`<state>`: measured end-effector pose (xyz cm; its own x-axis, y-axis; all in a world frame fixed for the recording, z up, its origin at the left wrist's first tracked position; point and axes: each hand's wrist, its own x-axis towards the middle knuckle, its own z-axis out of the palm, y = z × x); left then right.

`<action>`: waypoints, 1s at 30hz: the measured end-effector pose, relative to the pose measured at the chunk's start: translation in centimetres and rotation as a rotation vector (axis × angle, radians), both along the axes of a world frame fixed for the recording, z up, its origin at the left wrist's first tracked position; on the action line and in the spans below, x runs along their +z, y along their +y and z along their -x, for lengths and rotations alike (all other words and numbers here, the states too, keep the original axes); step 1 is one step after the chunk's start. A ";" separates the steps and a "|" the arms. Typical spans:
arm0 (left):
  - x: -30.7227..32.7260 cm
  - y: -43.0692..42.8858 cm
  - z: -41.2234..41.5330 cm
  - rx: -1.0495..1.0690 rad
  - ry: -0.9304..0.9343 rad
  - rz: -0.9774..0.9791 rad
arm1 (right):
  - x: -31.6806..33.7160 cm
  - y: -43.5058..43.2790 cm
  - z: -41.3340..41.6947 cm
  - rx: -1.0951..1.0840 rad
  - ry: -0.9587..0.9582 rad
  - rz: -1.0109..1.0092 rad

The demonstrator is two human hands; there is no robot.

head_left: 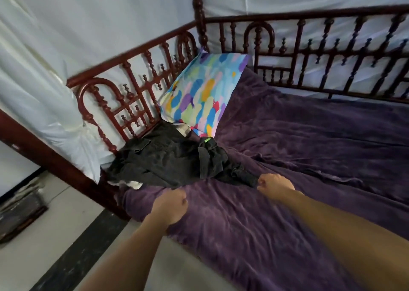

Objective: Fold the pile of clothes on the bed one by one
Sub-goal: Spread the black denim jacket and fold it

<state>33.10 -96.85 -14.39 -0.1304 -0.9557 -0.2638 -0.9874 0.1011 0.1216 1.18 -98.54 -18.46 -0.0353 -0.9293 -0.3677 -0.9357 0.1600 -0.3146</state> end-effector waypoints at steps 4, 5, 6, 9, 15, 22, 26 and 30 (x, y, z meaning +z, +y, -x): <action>-2.0 -5.6 -0.6 -0.032 0.010 -0.070 | -1.4 -4.7 -1.2 -0.019 0.016 -0.069; -2.7 -7.2 -0.8 -0.039 0.017 -0.090 | -1.9 -5.7 -1.5 -0.031 0.014 -0.077; -3.5 -8.9 -1.0 -0.054 0.025 -0.111 | -2.5 -6.7 -1.7 -0.046 0.013 -0.084; -6.6 -14.0 -1.6 -0.141 0.032 -0.195 | -5.1 -9.2 -2.5 -0.118 0.014 -0.137; -13.0 -23.9 -1.6 -0.432 0.024 -0.238 | -11.1 -12.6 -5.2 -0.322 0.009 -0.343; -19.0 -32.9 1.6 -0.854 -0.140 -0.078 | -15.6 -18.9 -8.3 -0.461 0.031 -0.218; -24.4 -36.4 3.4 -0.940 -0.287 -0.064 | -19.9 -22.4 -7.5 -0.512 0.033 -0.207; -28.8 -38.1 2.2 -0.846 -0.343 -0.058 | -24.9 -23.0 -9.2 -0.569 0.000 -0.368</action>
